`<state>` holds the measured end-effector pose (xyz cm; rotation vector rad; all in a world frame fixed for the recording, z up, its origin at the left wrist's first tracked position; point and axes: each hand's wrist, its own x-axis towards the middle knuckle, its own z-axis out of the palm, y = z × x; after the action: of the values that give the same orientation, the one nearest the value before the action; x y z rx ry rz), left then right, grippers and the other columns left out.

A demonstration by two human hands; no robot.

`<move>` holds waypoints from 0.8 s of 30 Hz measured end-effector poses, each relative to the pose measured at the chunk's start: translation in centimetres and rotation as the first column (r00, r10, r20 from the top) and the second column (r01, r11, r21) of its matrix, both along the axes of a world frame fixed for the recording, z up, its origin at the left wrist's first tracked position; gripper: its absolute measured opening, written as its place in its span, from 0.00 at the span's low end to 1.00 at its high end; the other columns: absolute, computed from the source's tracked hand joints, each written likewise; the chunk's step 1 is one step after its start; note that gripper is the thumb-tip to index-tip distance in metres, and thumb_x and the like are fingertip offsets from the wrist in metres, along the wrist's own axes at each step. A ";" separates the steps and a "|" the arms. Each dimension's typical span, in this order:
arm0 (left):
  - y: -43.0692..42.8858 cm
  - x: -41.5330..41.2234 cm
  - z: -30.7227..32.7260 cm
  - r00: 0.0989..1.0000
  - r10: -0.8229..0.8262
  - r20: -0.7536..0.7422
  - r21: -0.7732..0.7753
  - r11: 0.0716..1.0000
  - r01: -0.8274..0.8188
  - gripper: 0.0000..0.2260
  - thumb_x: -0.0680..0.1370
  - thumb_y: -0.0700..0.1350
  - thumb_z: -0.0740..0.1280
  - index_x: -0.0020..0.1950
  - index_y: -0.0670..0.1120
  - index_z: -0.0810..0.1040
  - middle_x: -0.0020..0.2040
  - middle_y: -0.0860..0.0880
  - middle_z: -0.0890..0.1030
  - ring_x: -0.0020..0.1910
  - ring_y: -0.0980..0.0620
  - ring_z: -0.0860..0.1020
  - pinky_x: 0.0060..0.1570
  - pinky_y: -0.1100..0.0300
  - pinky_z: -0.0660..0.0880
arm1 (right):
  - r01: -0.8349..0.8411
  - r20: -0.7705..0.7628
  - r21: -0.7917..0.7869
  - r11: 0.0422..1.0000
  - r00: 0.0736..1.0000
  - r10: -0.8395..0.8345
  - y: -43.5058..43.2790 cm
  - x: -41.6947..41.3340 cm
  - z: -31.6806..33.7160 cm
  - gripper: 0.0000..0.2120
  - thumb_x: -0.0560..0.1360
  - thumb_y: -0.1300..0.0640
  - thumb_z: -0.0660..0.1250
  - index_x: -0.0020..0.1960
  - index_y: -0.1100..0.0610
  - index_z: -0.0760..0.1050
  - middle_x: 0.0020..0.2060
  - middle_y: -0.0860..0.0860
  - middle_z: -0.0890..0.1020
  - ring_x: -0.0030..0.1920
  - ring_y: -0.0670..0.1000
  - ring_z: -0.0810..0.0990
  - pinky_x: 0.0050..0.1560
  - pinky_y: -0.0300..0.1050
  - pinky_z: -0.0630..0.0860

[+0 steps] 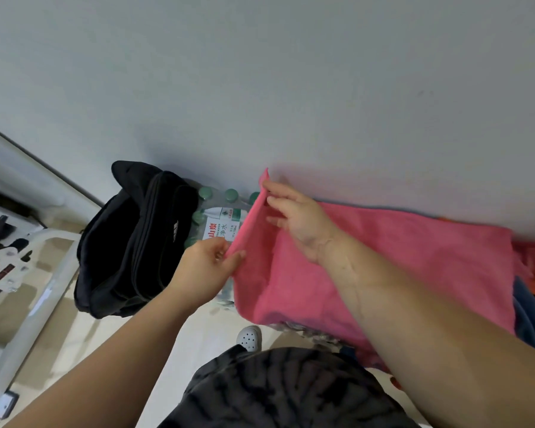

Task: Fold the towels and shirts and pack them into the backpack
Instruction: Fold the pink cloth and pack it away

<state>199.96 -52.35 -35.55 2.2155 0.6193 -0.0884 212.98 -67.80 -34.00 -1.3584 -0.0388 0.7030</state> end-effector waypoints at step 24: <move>-6.2 -5.3 5.2 0.986 -0.138 0.089 -0.305 0.939 0.159 0.05 0.74 0.34 0.74 0.44 0.41 0.79 0.35 0.41 0.83 0.31 0.43 0.81 0.37 0.49 0.79 | 0.168 -0.100 0.126 0.978 0.983 -0.156 -6.9 1.3 1.7 0.12 0.82 0.59 0.61 0.61 0.53 0.80 0.50 0.49 0.82 0.50 0.49 0.79 0.54 0.49 0.77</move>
<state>194.63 -58.56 -30.36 1.9459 0.3714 -0.1769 214.28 -74.71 -32.29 -1.1857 0.0941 0.6119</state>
